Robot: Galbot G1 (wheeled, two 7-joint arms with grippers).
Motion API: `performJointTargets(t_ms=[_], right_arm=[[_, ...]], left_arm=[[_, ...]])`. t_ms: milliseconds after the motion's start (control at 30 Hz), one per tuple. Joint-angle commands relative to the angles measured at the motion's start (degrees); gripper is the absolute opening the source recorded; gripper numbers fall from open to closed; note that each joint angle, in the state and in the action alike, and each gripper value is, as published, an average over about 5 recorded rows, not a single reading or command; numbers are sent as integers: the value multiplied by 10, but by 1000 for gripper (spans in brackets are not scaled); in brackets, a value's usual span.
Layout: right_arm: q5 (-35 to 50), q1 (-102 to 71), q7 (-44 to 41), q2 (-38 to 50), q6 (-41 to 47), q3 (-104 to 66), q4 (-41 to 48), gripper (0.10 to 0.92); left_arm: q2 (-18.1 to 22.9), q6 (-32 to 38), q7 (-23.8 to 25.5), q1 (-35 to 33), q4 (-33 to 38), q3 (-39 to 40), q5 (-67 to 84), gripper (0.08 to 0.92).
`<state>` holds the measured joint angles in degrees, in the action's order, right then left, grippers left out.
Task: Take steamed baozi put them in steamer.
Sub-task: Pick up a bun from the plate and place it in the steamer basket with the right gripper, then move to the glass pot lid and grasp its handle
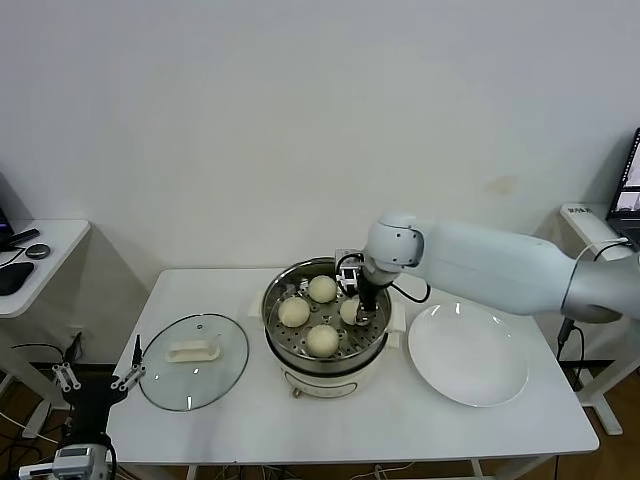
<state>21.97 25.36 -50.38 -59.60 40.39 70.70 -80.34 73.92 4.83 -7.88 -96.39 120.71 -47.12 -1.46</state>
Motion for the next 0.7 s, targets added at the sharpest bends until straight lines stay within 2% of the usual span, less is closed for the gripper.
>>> performJointTargets(t_ms=[33,267,433,567,700], right_arm=[[-7,-4,3,3,2,-12,5,591],[17,38,4,47,9,-46,-60,784],[45,43,40,105,10,-90,-136,821],[58,-7,141,165,-26,-147,-190,823],[76,-146,300,237,-96,-245,-233,823]], left_arm=[[0,1,0,-1,0,-2,1,823],[-3,0,1,-2,3,-6,3,823],[-3,0,1,-2,8,-7,6,823],[-3,6,4,-3,12,-7,8,823],[-3,13,7,-7,19,-7,10,823]])
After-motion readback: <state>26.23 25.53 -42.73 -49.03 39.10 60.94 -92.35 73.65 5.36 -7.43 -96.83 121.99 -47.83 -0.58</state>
